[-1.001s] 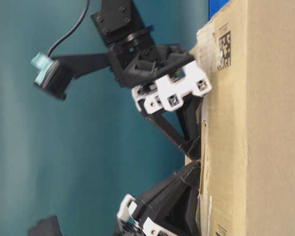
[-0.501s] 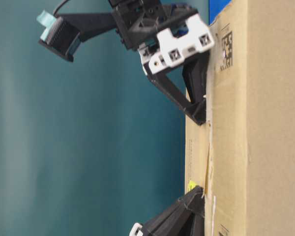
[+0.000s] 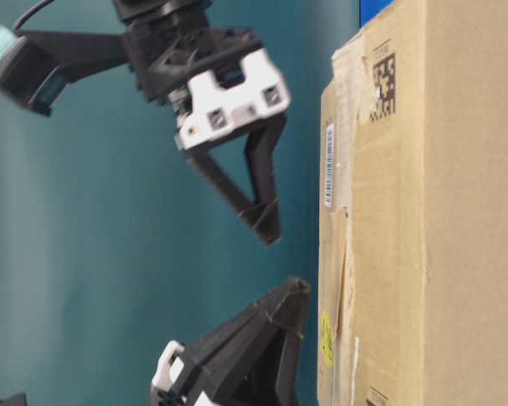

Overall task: Apply tape along the seams of the closed cardboard box to seal it securely.
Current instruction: 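Press the tape flat along the seam with both closed grippers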

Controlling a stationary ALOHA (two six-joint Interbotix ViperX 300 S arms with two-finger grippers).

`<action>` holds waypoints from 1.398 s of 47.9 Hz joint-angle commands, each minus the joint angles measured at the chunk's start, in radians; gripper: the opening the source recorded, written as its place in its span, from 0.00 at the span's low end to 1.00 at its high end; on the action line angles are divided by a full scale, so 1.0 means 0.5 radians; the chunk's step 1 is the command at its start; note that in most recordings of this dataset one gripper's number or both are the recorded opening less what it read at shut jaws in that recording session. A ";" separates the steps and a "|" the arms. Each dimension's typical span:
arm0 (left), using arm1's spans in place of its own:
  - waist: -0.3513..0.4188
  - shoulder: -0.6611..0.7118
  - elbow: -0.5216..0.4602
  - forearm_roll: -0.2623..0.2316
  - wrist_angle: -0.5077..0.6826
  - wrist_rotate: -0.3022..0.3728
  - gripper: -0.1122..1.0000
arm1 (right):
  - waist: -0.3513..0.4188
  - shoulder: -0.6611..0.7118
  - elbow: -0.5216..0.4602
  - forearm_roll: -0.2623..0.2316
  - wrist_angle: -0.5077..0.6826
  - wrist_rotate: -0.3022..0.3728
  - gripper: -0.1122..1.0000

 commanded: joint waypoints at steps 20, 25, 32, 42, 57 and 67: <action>0.006 0.077 -0.006 0.000 -0.009 -0.049 0.10 | 0.052 0.264 -0.267 -0.003 -0.012 -0.009 0.09; 0.034 0.098 0.021 0.000 -0.009 -0.086 0.10 | 0.077 0.319 -0.267 0.006 -0.015 0.012 0.09; 0.061 0.135 0.074 -0.003 -0.018 -0.144 0.10 | 0.117 0.353 -0.224 0.055 -0.009 0.018 0.09; 0.061 0.156 0.169 -0.003 -0.061 -0.295 0.10 | 0.172 0.310 -0.061 0.196 -0.009 0.018 0.09; 0.071 0.114 0.356 -0.006 -0.071 -0.476 0.10 | 0.206 0.172 0.184 0.341 -0.080 0.018 0.09; 0.052 0.061 0.319 -0.006 -0.067 -0.497 0.10 | 0.215 0.114 0.172 0.337 -0.120 -0.009 0.09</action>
